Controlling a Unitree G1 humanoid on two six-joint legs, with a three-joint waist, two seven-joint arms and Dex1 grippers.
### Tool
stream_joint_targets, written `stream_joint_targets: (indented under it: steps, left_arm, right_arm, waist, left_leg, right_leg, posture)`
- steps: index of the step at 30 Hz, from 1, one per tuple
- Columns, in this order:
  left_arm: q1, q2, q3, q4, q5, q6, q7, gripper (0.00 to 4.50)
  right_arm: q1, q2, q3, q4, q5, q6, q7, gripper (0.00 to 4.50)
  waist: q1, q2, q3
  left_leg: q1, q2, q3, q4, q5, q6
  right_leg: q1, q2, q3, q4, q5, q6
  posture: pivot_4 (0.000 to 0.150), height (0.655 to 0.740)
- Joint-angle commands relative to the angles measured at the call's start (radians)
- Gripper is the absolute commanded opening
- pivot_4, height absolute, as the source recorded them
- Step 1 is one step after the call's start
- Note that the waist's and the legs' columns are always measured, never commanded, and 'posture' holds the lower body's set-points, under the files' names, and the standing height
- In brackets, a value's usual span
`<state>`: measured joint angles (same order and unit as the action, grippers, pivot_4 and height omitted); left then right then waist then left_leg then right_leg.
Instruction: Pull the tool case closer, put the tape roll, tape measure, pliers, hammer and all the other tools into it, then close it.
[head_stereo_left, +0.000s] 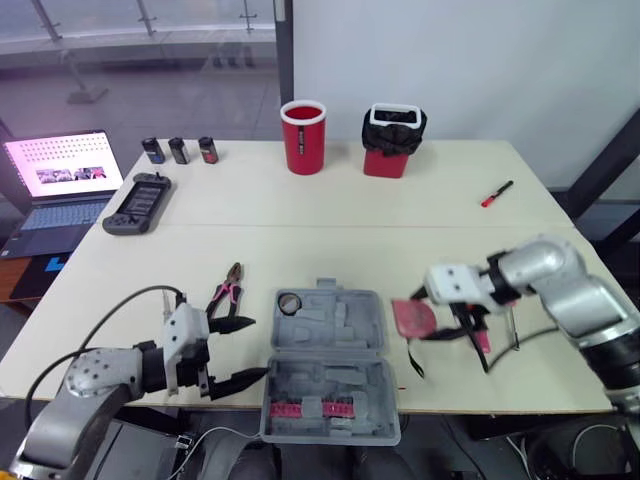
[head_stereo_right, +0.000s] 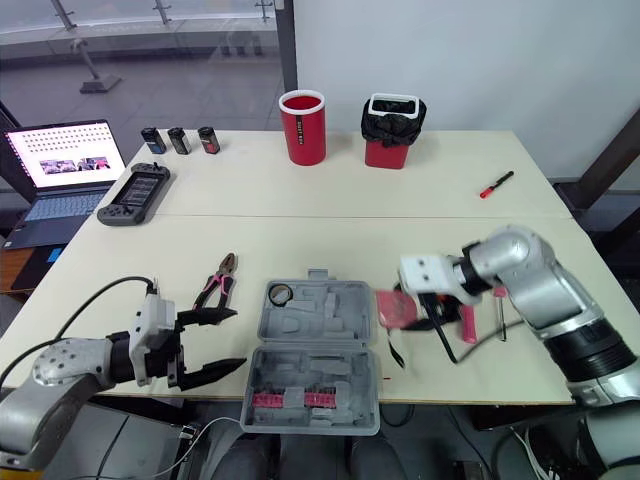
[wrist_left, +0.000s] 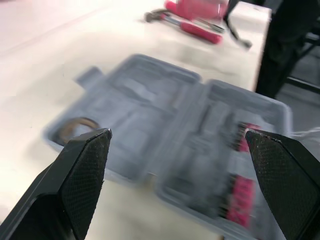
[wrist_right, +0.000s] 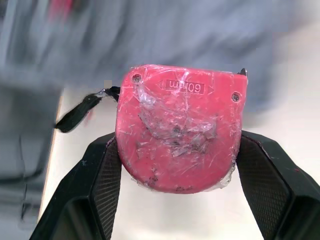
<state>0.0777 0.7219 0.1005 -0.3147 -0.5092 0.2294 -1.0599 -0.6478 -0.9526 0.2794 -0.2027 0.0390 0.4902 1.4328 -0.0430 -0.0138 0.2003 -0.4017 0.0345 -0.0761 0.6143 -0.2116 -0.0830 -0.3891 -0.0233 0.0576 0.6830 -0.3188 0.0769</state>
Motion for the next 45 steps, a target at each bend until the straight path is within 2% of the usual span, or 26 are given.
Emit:
stream_joint_targets:
  steps: [1, 6, 8, 13, 22, 33, 45]
  left_arm:
    - [-0.024, 0.011, 0.022, 0.028, 0.016, -0.027, -0.006, 4.5]
    - [-0.053, 0.013, 0.017, 0.069, 0.029, -0.048, -0.024, 4.5]
    - [-0.057, 0.01, 0.014, 0.073, 0.033, -0.052, -0.026, 4.5]
    - [-0.071, -0.008, 0.0, 0.082, 0.046, -0.064, -0.02, 4.5]
    - [-0.065, -0.026, -0.001, 0.056, 0.042, -0.06, -0.006, 4.5]
    - [-0.041, -0.049, -0.001, 0.019, 0.037, -0.053, 0.016, 4.5]
    - [-0.033, -0.058, -0.01, 0.016, 0.042, -0.053, 0.025, 4.5]
  right_arm:
    - [-0.052, 0.037, 0.097, -0.065, -0.097, 0.207, -0.082, 2.83]
    - [-0.221, 0.116, 0.308, -0.092, -0.158, 0.474, -0.073, 2.83]
    - [-0.274, 0.166, 0.352, -0.045, -0.173, 0.501, -0.112, 2.83]
    - [-0.359, 0.232, 0.514, 0.092, -0.283, 0.396, -0.13, 2.83]
    - [-0.417, 0.346, 0.572, 0.255, -0.347, 0.362, -0.141, 2.83]
    - [-0.395, 0.339, 0.602, 0.277, -0.397, 0.3, -0.077, 2.83]
    - [-0.388, 0.392, 0.581, 0.331, -0.438, 0.283, -0.097, 2.83]
  waist:
    - [0.001, 0.0, 0.0]
    - [0.0, 0.0, 0.0]
    - [-0.001, 0.0, 0.0]
    - [0.0, 0.0, 0.0]
    - [-0.002, 0.0, 0.0]
    - [-0.002, 0.0, 0.0]
    - [-0.002, 0.0, 0.0]
  left_leg:
    - [-0.001, 0.0, 0.0, 0.0, 0.0, 0.0]
    - [-0.007, -0.002, 0.003, 0.001, 0.0, -0.001]
    - [-0.007, -0.002, 0.002, 0.0, 0.0, -0.001]
    - [-0.007, -0.002, 0.001, -0.001, 0.0, -0.001]
    - [-0.007, -0.002, 0.001, -0.001, 0.0, -0.001]
    - [-0.007, -0.002, 0.0, -0.001, 0.0, -0.001]
    - [-0.007, -0.002, 0.0, -0.001, 0.0, -0.001]
  right_leg:
    - [0.0, 0.0, 0.0, 0.0, 0.0, 0.0]
    - [-0.008, -0.003, 0.001, 0.0, 0.002, 0.003]
    - [-0.008, -0.003, 0.0, 0.0, 0.002, 0.004]
    - [-0.008, -0.002, -0.001, 0.0, 0.002, 0.004]
    - [-0.008, -0.002, -0.001, 0.0, 0.002, 0.005]
    - [-0.008, -0.002, -0.002, 0.001, 0.002, 0.005]
    - [-0.008, -0.002, -0.002, 0.001, 0.002, 0.005]
  posture:
    - [0.15, 0.7387]
    - [0.15, 0.7387]
    - [0.15, 0.7387]
    - [0.15, 0.7387]
    - [0.15, 0.7387]
    - [0.15, 0.7387]
    - [0.15, 0.7387]
